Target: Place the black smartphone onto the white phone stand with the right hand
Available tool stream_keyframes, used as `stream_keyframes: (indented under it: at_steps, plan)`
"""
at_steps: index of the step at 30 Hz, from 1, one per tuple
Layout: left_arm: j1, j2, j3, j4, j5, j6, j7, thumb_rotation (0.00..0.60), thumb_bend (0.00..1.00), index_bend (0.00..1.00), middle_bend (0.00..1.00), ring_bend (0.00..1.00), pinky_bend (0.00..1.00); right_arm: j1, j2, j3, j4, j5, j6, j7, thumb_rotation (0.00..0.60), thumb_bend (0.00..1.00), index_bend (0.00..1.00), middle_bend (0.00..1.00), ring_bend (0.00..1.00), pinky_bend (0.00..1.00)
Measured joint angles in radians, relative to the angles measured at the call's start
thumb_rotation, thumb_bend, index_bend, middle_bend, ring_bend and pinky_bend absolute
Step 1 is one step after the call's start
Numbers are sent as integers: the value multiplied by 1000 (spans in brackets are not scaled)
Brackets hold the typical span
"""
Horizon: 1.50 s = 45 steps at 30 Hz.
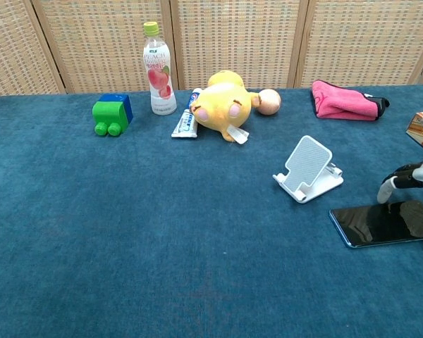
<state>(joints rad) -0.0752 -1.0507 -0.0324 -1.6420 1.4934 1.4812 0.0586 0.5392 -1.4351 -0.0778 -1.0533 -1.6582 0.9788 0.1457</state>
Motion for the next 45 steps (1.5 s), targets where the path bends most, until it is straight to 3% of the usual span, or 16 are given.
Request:
stream_keyframes:
  at_steps: [11,16,23,35,45]
  plan:
    - [0,0,0,0,-2,0,-2,600,0,0,0,0,0,19,-10,4,0,30,-39,-16,600,3,286,258,197,232]
    - [-2,0,0,0,-2,-2,-1,600,0,0,0,0,0,23,-13,1,6,35,-45,-21,600,84,392,351,285,271]
    - [-2,0,0,0,0,-1,0,600,0,0,0,0,0,23,-22,-8,19,13,-9,2,600,170,533,505,437,408]
    - [-1,3,1,1,1,0,-9,600,0,0,0,0,0,6,-3,-29,13,-34,96,55,600,208,537,510,442,412]
    - [-3,4,3,-1,0,-6,-6,600,0,0,0,0,0,2,86,-28,-96,-75,184,0,600,208,537,508,442,412]
